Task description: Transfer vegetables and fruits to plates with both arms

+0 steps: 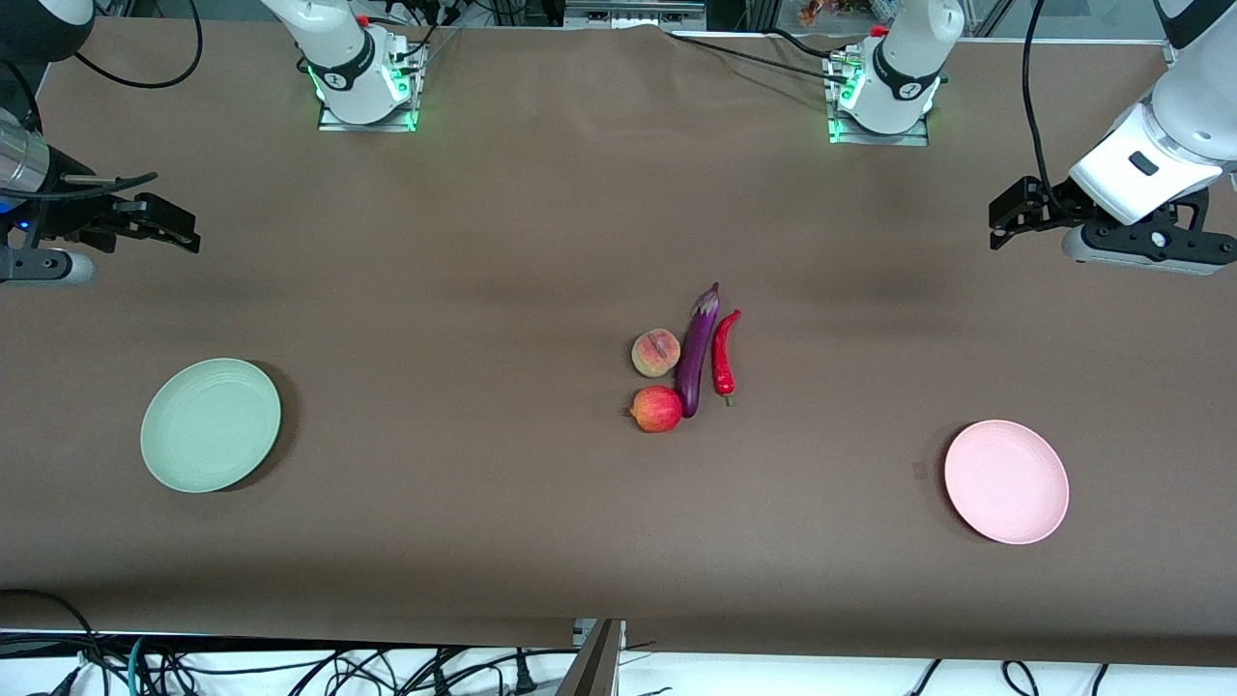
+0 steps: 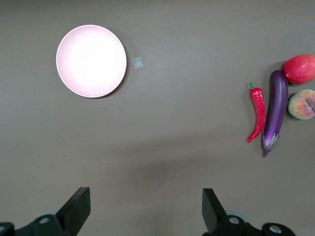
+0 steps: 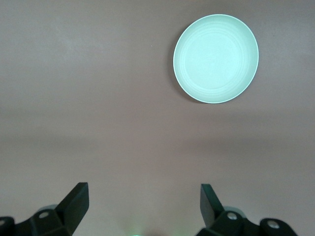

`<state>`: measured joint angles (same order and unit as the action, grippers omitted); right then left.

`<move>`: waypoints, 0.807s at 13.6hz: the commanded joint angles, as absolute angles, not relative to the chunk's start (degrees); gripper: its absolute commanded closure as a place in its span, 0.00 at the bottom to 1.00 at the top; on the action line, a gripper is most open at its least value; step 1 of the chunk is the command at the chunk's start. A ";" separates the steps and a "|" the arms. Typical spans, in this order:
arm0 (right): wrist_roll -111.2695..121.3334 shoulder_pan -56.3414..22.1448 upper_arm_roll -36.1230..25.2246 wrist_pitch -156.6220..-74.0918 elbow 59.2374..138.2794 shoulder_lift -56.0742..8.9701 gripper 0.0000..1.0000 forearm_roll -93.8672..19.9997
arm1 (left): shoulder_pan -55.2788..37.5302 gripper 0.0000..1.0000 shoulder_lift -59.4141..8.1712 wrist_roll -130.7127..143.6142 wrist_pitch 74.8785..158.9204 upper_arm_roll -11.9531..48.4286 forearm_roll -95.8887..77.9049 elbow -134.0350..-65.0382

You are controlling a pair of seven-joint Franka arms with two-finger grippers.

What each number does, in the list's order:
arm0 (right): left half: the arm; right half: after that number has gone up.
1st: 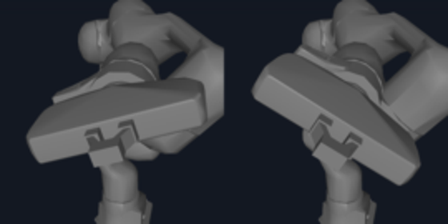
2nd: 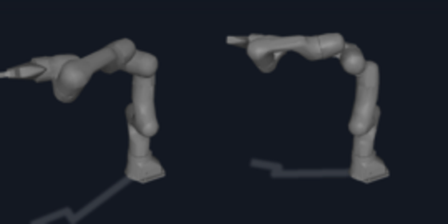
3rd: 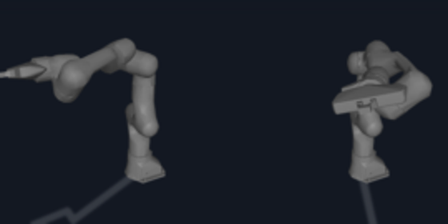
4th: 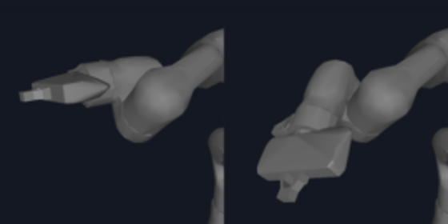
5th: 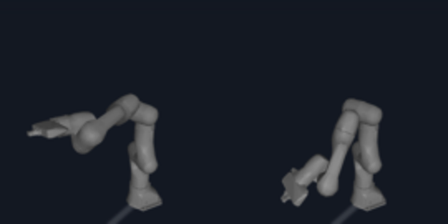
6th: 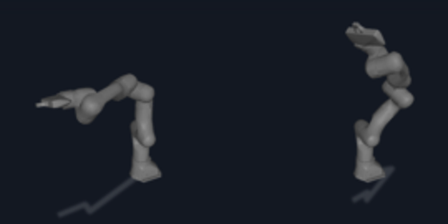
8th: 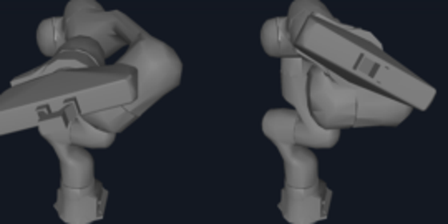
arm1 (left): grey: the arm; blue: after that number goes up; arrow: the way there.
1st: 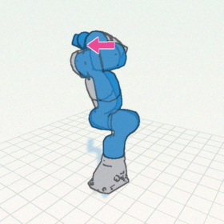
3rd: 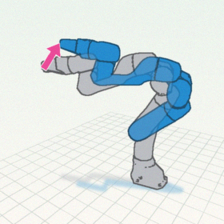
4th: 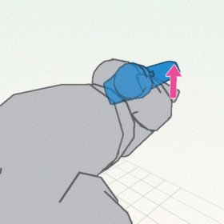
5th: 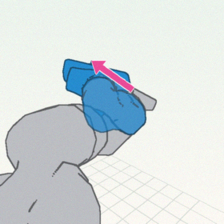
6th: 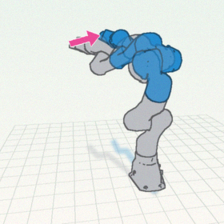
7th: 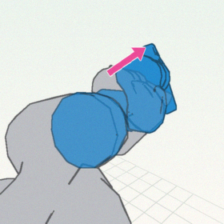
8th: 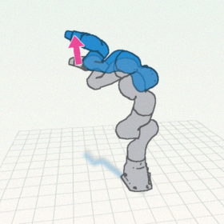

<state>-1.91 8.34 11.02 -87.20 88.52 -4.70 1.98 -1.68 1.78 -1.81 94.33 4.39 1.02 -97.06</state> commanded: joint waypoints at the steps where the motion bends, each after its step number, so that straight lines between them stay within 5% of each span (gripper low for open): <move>1: -2.11 9.05 11.60 -86.92 87.71 -4.92 0.00 0.88 | -1.85 0.00 0.70 -3.08 93.52 4.39 1.76 -94.83; 11: -2.02 9.40 11.51 -86.92 86.84 -5.54 0.00 0.88 | -1.85 0.00 0.70 -3.16 93.43 4.39 1.76 -94.92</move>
<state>-1.91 8.47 11.02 -87.29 88.32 -4.85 1.98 -1.69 1.78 -1.86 94.33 4.39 1.02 -97.06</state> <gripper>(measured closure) 0.000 0.000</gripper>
